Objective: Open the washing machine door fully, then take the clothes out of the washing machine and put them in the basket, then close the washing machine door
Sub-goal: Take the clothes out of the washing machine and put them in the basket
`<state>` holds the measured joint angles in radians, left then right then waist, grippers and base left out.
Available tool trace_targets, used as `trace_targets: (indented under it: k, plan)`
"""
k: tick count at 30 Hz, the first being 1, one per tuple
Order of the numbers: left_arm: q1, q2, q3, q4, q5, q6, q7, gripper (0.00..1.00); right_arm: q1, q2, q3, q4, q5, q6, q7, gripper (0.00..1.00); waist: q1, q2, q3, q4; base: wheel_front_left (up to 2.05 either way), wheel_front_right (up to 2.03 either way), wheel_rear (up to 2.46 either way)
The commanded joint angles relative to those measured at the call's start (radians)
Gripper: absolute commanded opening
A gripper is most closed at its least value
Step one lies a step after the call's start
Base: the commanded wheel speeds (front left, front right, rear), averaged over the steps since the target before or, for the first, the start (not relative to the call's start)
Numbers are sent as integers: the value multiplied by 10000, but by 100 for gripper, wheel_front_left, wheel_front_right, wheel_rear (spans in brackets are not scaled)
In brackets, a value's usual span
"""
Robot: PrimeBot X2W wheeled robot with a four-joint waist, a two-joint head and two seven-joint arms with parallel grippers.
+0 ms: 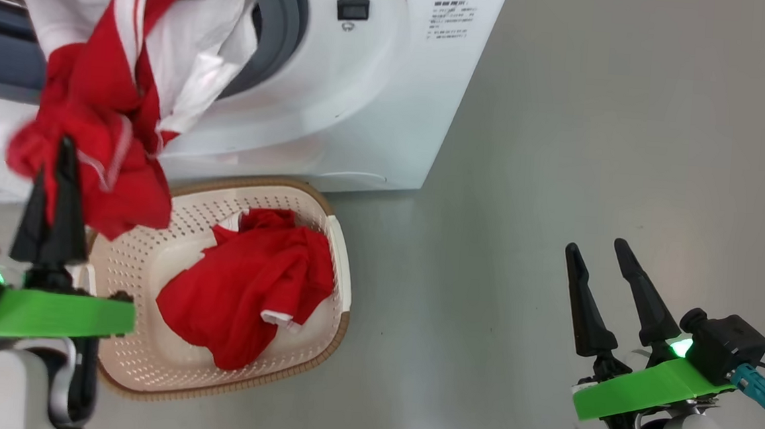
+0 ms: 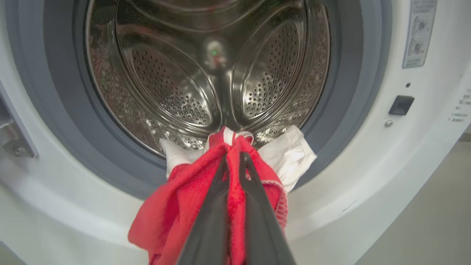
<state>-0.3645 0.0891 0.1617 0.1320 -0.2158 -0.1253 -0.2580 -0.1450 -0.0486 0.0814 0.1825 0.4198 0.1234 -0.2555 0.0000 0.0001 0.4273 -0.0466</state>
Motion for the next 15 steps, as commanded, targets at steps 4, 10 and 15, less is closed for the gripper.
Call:
trace_targets:
  k: [4, 10, 15]
  plan:
    - [33, 274, 81, 769, -87, -53, -38, 0, -86, -16, 313, -287, -4, 73, -63, 100, 0, -1, 443, -45, 0, 0, 0]
    - [-292, 553, -436, 2251, 115, -53, -38, 1, -250, -16, 315, -384, -16, 73, -63, 100, 0, -1, 1084, -59, 0, 0, 0]
    - [-687, 737, -832, 3267, 184, -53, -38, 4, -489, -16, 330, -478, 0, 73, -63, 100, 0, -1, 1617, -67, 0, 0, 0]
